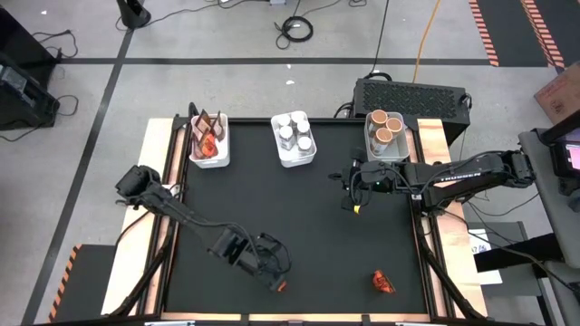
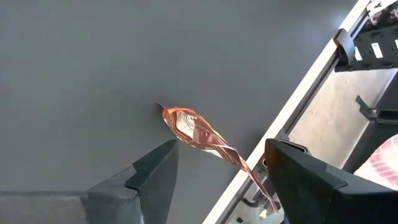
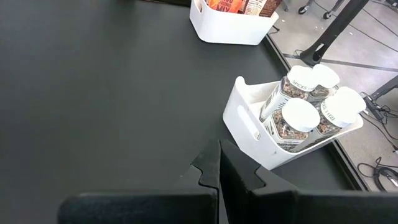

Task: Sort spices by type
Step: Put the orange seasoning pack into the left white bin

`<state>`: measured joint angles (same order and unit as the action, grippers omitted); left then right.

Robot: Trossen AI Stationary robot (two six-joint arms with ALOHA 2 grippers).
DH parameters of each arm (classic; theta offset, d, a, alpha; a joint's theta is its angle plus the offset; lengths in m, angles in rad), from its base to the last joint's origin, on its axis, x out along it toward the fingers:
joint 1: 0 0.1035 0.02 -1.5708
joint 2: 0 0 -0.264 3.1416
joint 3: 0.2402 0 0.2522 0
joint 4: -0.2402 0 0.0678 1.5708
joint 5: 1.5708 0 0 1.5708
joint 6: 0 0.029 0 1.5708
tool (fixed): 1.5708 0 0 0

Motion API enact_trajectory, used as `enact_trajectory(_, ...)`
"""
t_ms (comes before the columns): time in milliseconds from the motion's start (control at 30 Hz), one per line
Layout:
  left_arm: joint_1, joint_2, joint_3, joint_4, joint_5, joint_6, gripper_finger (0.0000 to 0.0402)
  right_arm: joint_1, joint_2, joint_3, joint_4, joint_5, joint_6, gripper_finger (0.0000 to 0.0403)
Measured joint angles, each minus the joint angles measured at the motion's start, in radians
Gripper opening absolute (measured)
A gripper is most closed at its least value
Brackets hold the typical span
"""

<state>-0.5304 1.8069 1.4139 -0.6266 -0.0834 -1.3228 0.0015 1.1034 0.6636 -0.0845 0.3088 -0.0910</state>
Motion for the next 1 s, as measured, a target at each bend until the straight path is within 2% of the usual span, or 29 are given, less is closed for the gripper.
enact_trajectory(467,0.024,0.025,-0.007,-0.001,-0.004,0.030,0.0242,0.000,0.000,0.000,0.006,0.000,0.003,0.0000)
enact_trajectory(700,0.037,0.057,-0.013,0.019,0.015,0.058,0.0240,-0.001,0.000,0.000,0.006,0.003,0.082,0.0000)
enact_trajectory(833,0.051,0.055,-0.013,0.018,0.017,0.073,0.0207,-0.008,0.000,0.000,0.005,0.003,0.073,0.0000)
enact_trajectory(1000,0.059,0.055,-0.013,0.025,0.018,0.073,0.0128,-0.016,0.000,0.000,0.006,0.000,0.066,0.0000)
